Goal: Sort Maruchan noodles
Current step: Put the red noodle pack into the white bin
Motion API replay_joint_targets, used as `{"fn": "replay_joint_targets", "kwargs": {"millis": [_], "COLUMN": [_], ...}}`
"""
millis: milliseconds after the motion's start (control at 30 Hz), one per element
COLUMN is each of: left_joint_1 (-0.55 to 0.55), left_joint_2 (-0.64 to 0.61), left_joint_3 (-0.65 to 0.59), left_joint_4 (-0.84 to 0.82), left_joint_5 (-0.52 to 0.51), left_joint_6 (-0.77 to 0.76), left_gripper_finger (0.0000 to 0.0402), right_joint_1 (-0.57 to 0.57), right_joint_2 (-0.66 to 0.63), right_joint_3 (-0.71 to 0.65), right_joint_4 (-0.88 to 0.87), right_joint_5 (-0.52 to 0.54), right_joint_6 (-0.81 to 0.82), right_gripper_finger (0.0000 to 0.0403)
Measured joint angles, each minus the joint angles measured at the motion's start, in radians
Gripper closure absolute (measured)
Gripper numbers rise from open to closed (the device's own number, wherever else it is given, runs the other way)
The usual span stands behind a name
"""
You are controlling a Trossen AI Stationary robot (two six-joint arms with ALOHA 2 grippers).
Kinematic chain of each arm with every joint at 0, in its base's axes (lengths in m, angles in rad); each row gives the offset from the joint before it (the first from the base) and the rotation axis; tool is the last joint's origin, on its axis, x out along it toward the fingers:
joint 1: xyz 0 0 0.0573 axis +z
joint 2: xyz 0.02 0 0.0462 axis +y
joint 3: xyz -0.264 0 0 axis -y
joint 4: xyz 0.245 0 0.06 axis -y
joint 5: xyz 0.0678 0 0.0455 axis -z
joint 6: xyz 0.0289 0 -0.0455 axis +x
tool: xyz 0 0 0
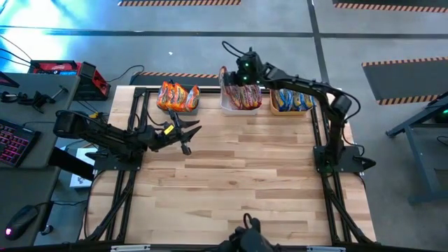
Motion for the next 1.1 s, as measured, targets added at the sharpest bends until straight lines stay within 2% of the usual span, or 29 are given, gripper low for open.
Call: {"fn": "replay_joint_targets", "kwargs": {"millis": [333,433,567,767,1100], "left_joint_1": [0.000,-0.001,-0.001,-0.001,-0.001], "left_joint_2": [0.000,0.000,0.000,0.000,0.000], "left_joint_3": [0.000,0.000,0.000,0.000,0.000], "left_joint_4": [-0.001,-0.001,-0.001,-0.011,-0.028], "left_joint_5": [0.000,0.001,0.002,0.002,0.002], "left_joint_6": [-0.003,-0.022,-0.055,-0.080,-0.090], "left_gripper_finger": [0.0323,0.0323,0.0323,0.0323,0.0323], "right_joint_1": [-0.024,-0.026,-0.025,-0.018,-0.018], "right_joint_2": [-0.010,-0.008,-0.008,-0.007,-0.007], "right_joint_3": [0.000,0.000,0.000,0.000,0.000], "right_joint_4": [-0.179,-0.223,-0.229,-0.234,-0.257], "right_joint_5": [-0.059,-0.049,-0.034,-0.077,-0.087], "right_joint_6": [0.110,0.125,0.152,0.217,0.270], "right_gripper_finger": [0.0403,0.0403,0.0403,0.0403,0.0403]}}
